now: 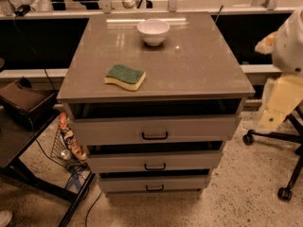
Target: Open bottom drawer
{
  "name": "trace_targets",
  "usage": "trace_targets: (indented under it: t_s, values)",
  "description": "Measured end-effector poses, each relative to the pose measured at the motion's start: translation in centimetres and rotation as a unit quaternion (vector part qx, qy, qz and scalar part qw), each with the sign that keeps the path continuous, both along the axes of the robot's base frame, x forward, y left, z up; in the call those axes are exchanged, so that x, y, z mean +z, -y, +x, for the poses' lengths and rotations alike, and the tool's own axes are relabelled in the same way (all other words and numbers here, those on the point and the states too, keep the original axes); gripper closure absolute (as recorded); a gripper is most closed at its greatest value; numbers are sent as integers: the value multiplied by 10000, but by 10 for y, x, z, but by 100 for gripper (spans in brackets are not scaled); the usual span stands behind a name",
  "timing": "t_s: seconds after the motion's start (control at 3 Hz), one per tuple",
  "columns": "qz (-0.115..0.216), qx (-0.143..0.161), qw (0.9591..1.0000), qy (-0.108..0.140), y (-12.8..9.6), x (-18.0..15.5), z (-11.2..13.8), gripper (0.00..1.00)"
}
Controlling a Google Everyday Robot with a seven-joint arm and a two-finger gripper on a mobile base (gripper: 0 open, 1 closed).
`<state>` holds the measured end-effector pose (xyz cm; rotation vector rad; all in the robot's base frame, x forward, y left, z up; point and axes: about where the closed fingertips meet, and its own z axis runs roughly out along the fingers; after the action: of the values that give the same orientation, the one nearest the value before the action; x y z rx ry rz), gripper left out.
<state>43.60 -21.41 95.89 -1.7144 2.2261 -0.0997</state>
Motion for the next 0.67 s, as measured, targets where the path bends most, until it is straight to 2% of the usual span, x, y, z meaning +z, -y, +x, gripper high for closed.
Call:
trace_targets:
  t_s: [0.33,0.67]
  values:
    - [-35,-120,9999,106,-3,-51,-5,0]
    - [-325,-138,9990,270,-7,-104,-9,0]
